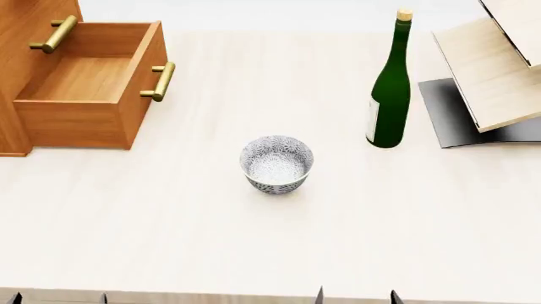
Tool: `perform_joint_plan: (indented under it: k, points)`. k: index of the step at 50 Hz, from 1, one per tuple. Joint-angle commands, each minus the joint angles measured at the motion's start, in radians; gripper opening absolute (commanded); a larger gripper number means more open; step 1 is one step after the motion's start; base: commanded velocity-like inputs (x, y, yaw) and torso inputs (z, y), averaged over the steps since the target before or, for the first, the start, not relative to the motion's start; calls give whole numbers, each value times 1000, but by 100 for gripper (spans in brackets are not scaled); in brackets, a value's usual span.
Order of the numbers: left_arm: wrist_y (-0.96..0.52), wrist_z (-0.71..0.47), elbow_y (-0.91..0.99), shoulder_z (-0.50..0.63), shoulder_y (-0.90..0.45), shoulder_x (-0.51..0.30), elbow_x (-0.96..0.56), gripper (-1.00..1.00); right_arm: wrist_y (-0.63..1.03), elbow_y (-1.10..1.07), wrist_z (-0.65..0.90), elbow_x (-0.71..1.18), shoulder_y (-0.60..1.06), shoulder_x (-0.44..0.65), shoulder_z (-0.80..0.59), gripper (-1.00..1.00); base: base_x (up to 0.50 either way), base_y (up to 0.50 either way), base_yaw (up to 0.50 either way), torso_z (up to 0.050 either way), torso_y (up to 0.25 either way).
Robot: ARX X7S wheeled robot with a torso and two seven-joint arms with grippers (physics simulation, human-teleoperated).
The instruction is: Put the bowl in the bottom drawer of the cabinet and close it.
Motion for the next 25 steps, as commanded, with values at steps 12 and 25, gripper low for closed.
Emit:
perform_joint_plan:
  k: [12,25]
  points:
    - [235,-17,175,-25,355,-46,-43,100,456,-427,77,110,93,71,21,100,0,0,0,0,0]
    - [342,-15,-20,-18,320,-51,-64,100,781,-734,139,216,234,97,58,100,0,0,0,0,0]
